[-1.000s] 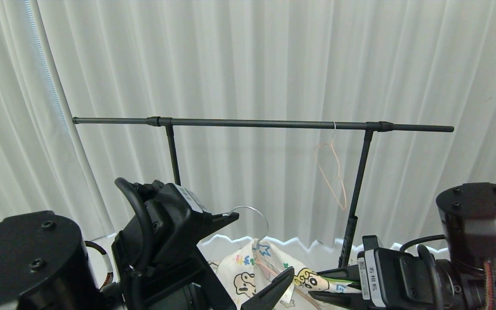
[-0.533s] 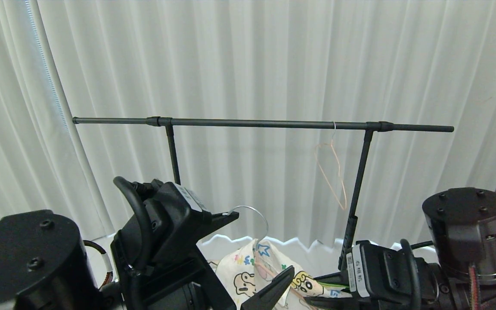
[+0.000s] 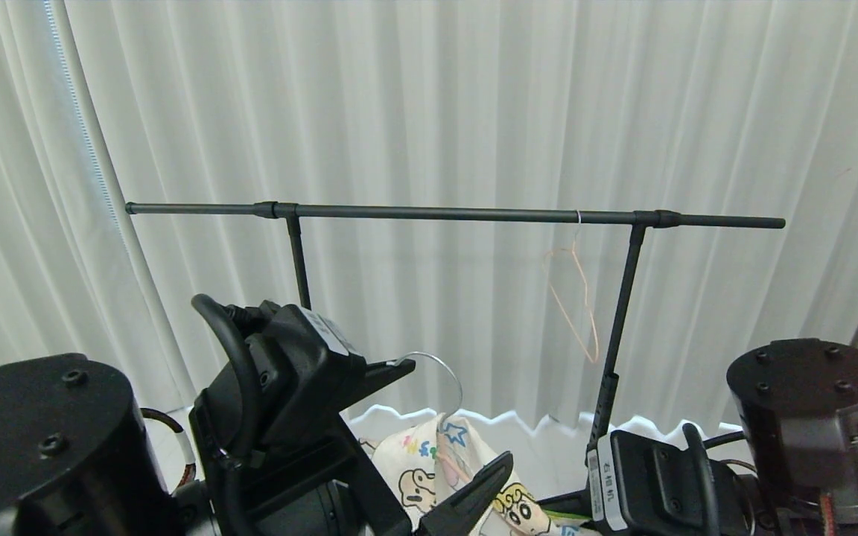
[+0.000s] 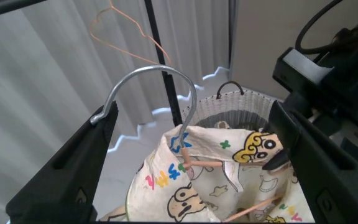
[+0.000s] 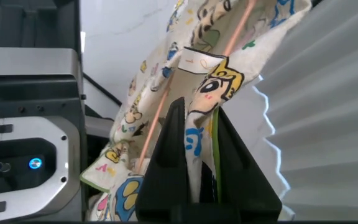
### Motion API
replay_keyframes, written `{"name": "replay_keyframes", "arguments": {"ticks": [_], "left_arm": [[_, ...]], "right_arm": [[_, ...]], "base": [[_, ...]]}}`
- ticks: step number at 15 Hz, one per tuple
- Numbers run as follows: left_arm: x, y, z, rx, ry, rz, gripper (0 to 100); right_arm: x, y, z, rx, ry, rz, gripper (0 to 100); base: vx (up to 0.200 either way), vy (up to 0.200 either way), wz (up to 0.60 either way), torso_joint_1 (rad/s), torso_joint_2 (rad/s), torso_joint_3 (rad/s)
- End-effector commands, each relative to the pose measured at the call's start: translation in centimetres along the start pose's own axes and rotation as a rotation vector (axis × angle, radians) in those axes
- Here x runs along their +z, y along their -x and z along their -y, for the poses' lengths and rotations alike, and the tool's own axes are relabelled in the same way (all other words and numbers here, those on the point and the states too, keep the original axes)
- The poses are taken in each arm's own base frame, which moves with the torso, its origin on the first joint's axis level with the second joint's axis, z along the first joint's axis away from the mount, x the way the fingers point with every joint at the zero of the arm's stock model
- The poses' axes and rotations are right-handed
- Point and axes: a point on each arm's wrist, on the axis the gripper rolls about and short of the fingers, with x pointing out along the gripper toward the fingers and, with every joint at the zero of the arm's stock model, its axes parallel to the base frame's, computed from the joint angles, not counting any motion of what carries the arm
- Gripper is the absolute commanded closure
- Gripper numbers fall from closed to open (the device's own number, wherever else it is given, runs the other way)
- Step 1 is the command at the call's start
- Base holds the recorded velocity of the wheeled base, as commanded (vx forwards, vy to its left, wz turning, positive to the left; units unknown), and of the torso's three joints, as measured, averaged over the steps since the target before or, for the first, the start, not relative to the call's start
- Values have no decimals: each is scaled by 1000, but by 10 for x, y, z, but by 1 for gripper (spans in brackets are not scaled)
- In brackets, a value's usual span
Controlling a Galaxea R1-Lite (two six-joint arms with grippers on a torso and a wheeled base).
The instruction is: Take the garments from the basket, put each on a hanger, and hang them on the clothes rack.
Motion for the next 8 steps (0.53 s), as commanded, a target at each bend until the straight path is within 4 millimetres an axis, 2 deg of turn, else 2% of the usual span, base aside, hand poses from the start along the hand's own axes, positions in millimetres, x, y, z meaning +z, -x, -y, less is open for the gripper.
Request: {"name": "replay_keyframes", "arguments": {"ticks": [1,8], "left_arm": [[0,0,0,0,0,0,0],[0,0,0,0,-1,0,0]], "right_arm": [[-1,-1,0,-6,-1,-7,0],[-1,-2,-1,-1,-43,-10,0]], "base": [[0,0,0,0,0,0],[0,0,0,0,0,0]]}}
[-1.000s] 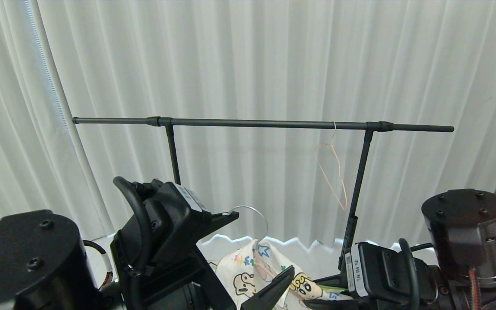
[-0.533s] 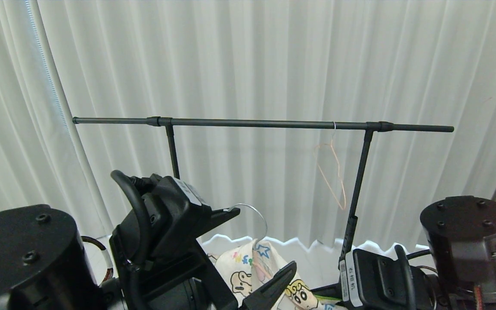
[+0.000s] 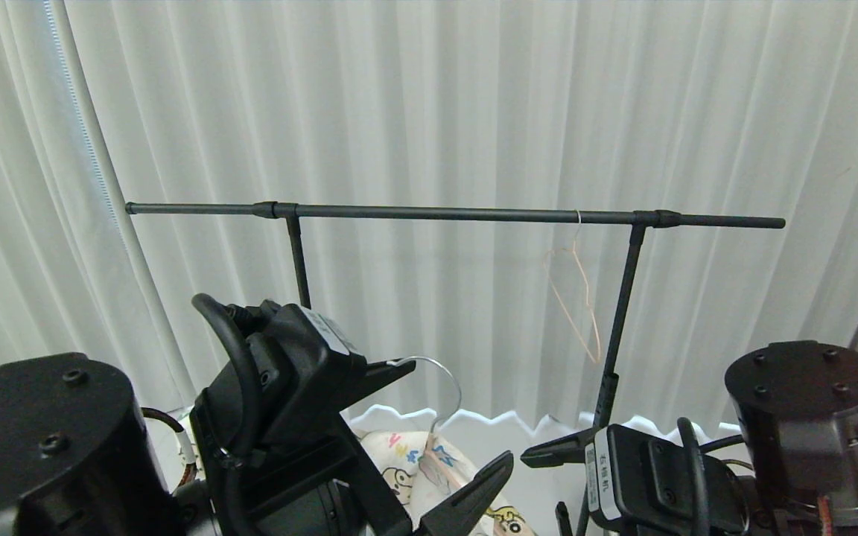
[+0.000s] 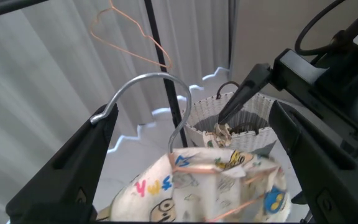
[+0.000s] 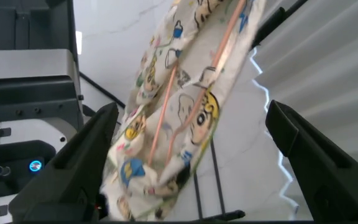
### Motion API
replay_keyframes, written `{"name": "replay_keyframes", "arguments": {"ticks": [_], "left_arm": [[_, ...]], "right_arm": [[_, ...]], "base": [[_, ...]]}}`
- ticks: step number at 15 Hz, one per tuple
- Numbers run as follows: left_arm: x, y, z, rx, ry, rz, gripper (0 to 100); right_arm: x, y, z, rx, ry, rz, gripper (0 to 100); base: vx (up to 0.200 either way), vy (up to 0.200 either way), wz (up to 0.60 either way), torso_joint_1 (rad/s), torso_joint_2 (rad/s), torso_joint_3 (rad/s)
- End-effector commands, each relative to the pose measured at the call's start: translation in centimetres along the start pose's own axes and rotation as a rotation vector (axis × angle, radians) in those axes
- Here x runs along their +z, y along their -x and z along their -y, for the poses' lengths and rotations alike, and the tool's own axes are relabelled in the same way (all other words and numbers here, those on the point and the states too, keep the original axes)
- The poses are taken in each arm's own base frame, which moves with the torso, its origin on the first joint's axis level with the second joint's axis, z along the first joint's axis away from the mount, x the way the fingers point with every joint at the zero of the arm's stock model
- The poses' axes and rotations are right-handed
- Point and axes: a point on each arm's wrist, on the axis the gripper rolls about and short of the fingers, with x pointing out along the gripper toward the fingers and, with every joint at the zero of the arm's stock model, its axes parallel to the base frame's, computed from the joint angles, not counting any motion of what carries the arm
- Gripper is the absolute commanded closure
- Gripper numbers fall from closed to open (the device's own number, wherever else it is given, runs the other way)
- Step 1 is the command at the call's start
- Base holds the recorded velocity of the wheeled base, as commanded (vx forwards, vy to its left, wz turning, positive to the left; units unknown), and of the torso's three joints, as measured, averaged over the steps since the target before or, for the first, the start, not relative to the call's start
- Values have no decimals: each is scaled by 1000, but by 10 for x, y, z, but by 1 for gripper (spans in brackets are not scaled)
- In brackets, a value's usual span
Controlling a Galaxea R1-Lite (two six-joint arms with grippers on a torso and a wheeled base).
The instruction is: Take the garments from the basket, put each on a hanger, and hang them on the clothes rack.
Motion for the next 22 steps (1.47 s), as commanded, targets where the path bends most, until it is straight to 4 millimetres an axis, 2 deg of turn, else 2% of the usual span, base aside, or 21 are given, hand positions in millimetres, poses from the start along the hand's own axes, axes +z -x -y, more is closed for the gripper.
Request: {"name": "replay_keyframes", "arguments": {"ticks": [1,5,7,9,12,22], "left_arm": [[0,0,0,0,0,1,0],[3,-1,0,3,1,10,0],[5,-1,-1,5,2,19,0],[7,-2,-1,7,2,23,0],[10,-2,-1,8,4,35,0],[22,-2,0,8,6,80,0]], "right_arm": [[-2,-4,-1,9,-20,-12,0],[-6,-19,-1,26,-121,-52,0],[2,-31,-6,43,-219,-52,0],[2,-48,-1,-50,-264,-42,0],[1,-62,2,-114,-336,-9,0],[-6,-62,-3,-104,-417,-78,0]], "base": [[0,0,0,0,0,0],[0,0,0,0,0,0],[0,0,0,0,0,0],[0,0,0,0,0,0],[0,0,0,0,0,0],[0,0,0,0,0,0]]}}
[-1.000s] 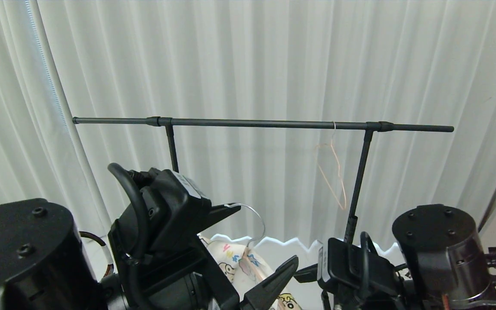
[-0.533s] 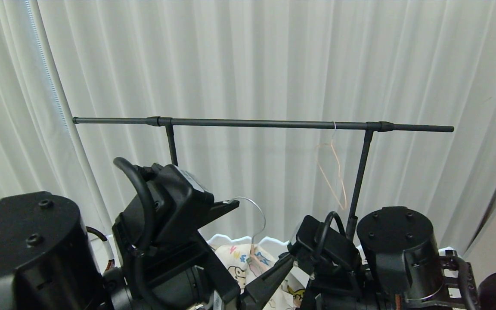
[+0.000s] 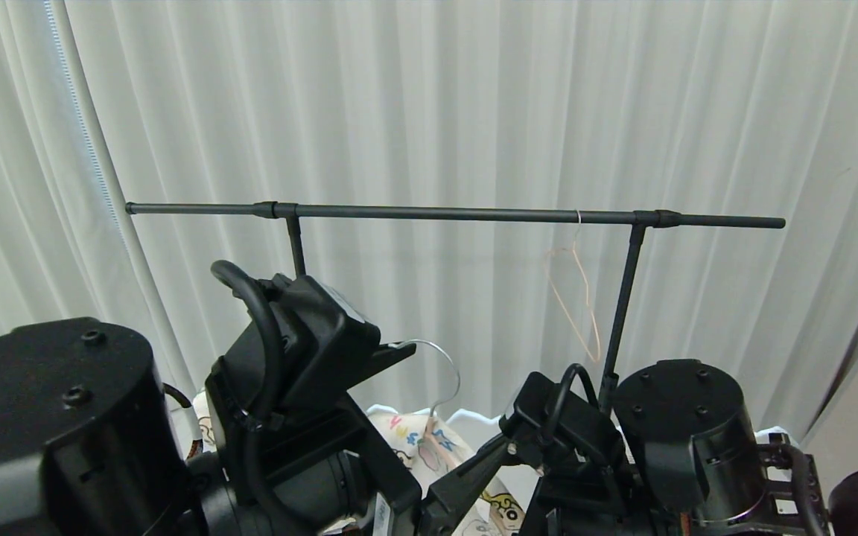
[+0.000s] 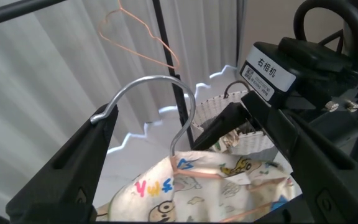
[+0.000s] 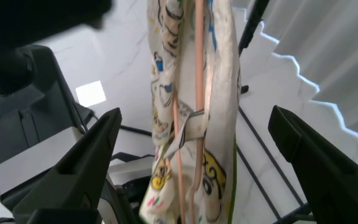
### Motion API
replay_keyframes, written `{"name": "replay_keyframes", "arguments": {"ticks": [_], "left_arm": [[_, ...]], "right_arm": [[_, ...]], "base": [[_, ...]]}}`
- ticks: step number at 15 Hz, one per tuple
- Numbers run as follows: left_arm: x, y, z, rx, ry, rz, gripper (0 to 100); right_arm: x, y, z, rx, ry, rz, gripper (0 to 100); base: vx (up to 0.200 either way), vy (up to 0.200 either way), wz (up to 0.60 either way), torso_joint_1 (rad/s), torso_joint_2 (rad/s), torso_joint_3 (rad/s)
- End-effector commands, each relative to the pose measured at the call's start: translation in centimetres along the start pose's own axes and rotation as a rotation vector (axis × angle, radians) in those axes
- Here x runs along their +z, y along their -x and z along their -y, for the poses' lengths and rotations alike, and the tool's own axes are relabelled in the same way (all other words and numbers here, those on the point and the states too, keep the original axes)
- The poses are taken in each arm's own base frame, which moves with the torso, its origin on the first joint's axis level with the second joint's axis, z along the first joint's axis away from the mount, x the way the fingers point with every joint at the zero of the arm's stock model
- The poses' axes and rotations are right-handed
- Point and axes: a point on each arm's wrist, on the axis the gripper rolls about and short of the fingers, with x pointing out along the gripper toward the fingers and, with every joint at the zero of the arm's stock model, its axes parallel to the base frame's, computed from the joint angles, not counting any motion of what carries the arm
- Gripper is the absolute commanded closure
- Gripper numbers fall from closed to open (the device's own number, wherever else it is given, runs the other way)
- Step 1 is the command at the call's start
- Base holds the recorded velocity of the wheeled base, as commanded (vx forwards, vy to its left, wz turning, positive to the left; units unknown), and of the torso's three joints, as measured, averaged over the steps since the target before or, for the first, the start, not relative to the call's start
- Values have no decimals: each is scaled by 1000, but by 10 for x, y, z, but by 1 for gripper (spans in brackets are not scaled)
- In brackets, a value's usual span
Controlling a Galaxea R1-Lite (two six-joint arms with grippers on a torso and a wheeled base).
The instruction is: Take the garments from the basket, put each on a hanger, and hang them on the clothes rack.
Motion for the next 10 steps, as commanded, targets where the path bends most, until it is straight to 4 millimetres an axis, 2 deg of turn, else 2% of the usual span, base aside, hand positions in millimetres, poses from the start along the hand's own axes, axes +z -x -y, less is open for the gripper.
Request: {"name": "replay_keyframes", "arguments": {"ticks": [1,9,10], "left_arm": [[7,2,0,0,9,43,0],[7,3,0,-4,9,46,0],[8,3,2,-10,8,48,0]], "right_arm": [[-4,-4,0,-2,-6,-28,0],[-10,-13,-3,-63,-17,-52,0],[-11,-14,-3,-65,-22,-59,100]], "base": [[0,0,0,0,0,0],[0,0,0,0,0,0],[0,0,0,0,0,0]]}}
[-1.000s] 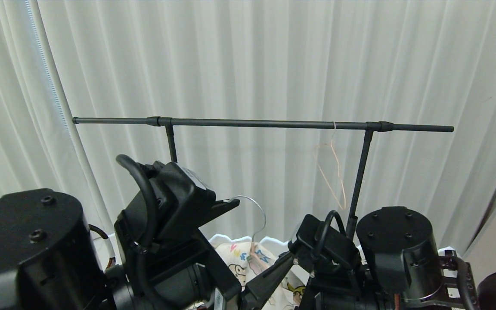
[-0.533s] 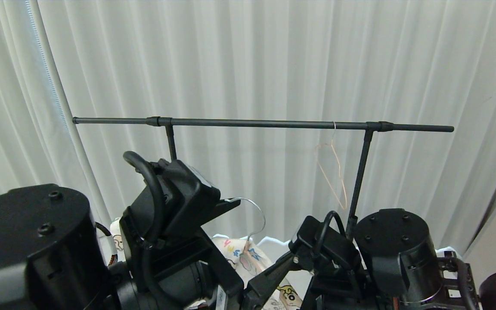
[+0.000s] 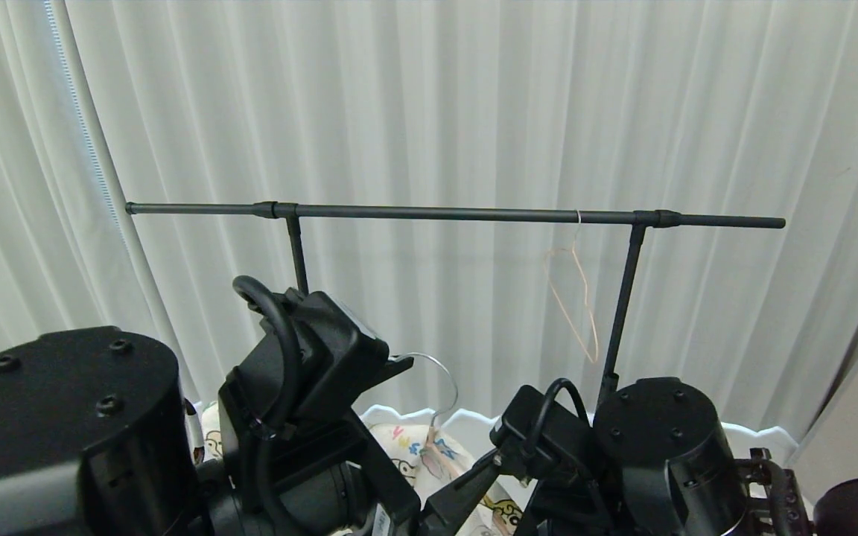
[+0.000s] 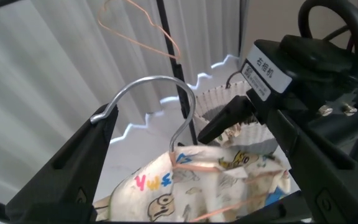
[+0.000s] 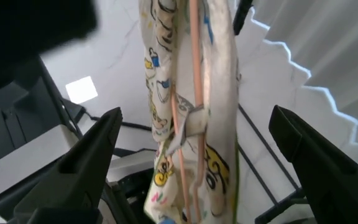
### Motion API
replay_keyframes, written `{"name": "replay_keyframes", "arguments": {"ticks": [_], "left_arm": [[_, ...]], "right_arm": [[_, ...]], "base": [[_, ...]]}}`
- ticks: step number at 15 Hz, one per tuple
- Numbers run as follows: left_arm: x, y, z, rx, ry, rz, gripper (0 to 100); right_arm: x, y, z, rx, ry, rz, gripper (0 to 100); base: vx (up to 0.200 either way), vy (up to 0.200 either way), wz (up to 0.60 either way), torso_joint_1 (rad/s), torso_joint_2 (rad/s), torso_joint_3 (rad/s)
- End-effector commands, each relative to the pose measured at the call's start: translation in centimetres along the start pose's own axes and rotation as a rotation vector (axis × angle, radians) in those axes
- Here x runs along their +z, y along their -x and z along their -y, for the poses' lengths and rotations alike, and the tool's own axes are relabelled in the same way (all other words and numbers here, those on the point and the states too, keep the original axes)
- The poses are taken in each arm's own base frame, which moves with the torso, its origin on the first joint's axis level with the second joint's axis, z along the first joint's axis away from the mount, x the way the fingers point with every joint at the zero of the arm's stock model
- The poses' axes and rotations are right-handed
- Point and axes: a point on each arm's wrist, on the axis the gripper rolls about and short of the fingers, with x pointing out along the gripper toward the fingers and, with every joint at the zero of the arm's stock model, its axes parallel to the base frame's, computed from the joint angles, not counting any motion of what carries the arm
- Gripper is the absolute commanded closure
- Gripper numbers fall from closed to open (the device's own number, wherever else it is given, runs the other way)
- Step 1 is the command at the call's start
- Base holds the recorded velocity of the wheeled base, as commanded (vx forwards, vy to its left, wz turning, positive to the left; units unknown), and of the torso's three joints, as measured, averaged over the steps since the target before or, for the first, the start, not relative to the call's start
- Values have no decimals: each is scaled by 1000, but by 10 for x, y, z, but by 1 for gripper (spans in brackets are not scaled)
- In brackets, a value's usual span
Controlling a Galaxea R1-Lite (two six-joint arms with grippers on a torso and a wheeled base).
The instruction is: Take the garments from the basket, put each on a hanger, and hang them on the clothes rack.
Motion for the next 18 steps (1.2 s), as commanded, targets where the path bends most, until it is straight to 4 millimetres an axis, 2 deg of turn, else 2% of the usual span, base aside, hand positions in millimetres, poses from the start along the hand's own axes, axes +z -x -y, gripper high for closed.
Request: {"name": "replay_keyframes", "arguments": {"ticks": [1,5,9,13,18], "left_arm": [[14,3,0,-2,11,106,0],[16,4,9,1,8,114,0],[16,4,9,4,10,113,0],[11,4,7,13,8,95,0],[9,5,6,16,9,89,0]], "right_arm": [[-5,-7,1,-6,-7,-26,100],[-9,-12,2,-15,-39,-51,100],[-8,-12,4,-21,-44,-43,100],[-2,-1,8,-31,-49,-5,100],[9,15,23,-69,-41,55,100]], "base": [[0,0,0,0,0,0],[0,0,0,0,0,0],[0,0,0,0,0,0],[0,0,0,0,0,0],[0,0,0,0,0,0]]}}
